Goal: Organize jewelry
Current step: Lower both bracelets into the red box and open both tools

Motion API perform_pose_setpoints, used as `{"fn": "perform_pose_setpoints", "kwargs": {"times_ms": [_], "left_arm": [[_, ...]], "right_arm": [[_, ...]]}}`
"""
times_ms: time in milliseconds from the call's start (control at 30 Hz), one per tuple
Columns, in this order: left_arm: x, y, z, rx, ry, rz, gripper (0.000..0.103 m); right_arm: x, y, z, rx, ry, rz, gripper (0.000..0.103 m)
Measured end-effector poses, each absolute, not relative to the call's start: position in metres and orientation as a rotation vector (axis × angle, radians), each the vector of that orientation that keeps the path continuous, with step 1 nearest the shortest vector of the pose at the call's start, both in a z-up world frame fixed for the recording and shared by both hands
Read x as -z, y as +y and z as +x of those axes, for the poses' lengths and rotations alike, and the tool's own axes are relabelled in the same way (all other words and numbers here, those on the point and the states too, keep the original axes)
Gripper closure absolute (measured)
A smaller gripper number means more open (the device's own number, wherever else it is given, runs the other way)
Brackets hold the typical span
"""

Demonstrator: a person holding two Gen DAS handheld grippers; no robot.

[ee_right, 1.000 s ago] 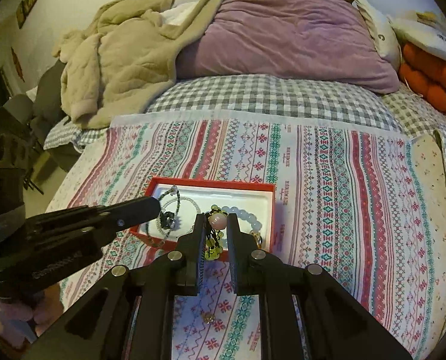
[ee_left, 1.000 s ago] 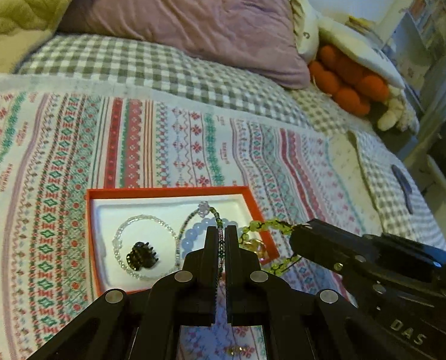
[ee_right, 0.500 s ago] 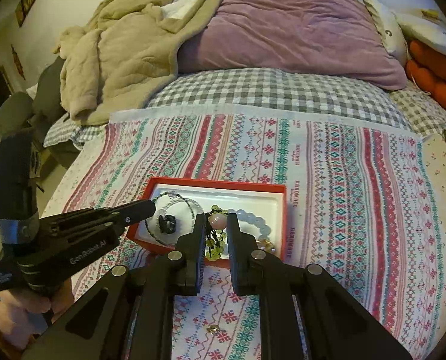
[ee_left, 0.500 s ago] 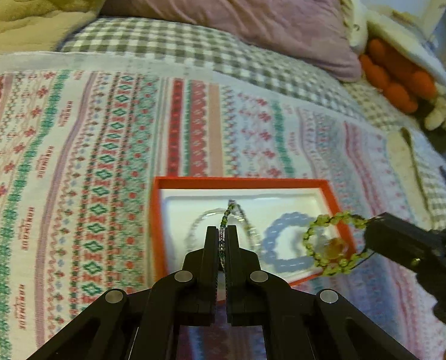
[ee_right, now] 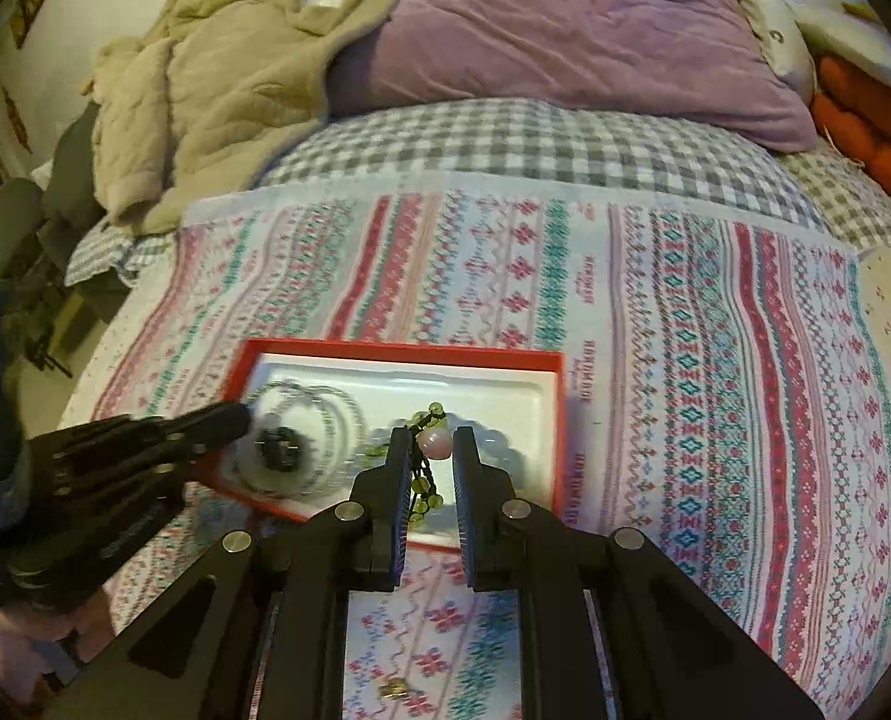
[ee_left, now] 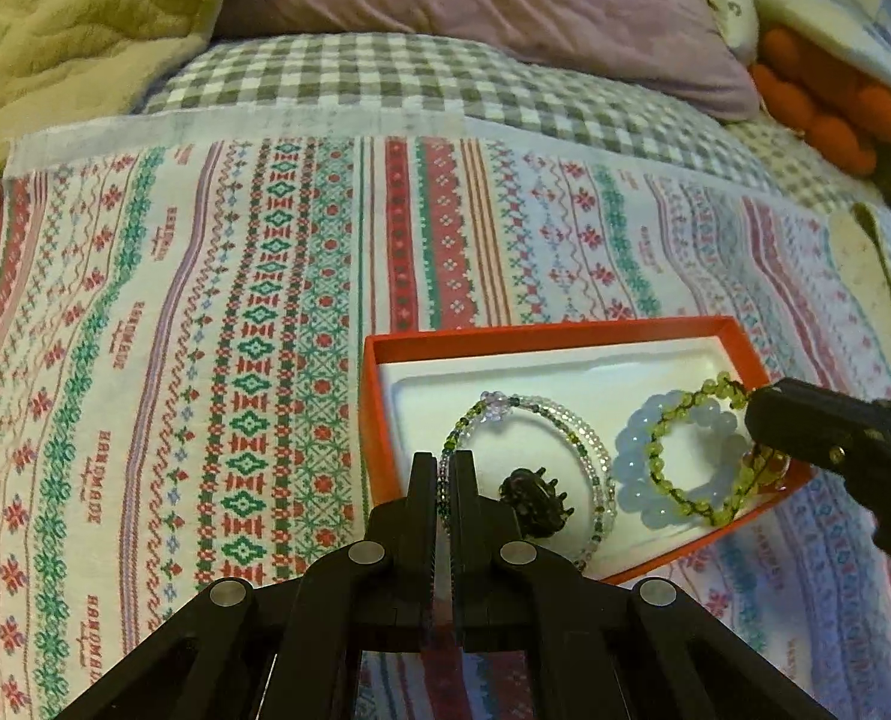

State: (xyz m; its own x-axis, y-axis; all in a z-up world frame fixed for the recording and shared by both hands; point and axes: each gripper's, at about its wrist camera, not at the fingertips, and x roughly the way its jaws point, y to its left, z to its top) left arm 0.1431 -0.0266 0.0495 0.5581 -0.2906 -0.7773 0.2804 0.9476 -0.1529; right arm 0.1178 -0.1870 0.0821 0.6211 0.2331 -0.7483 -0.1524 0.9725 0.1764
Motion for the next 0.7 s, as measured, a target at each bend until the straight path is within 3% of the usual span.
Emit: {"fn": "perform_pose_setpoints", "kwargs": {"times_ms": [133, 267, 400, 533, 700], "left_arm": [[-0.05, -0.03, 0.143, 0.333, 0.911, 0.018, 0.097], [-0.054, -0.033, 0.138, 0.354, 0.902, 0.038, 0.082], [-0.061, -0.036, 0.127, 0.38, 0.88, 0.056, 0.067], [-0.068, -0.035, 0.114, 0.381, 0.859, 0.074, 0.056], [-0.072, -0.029, 0.099, 0.372, 0.858, 0.081, 0.029]], "right_arm": [[-0.078, -0.193, 0.12, -0.203, 0.882, 0.093, 0.088], [-0.078, -0.193, 0.119, -0.213, 0.897, 0.078, 0.085], [-0.086, -0.197, 0.11, -0.229, 0.89, 0.082, 0.062], [-0.094, -0.199, 0.096, -0.231, 0.879, 0.072, 0.059], [-0.1, -0.204, 0.078, -0.226, 0.882, 0.072, 0.057]]}}
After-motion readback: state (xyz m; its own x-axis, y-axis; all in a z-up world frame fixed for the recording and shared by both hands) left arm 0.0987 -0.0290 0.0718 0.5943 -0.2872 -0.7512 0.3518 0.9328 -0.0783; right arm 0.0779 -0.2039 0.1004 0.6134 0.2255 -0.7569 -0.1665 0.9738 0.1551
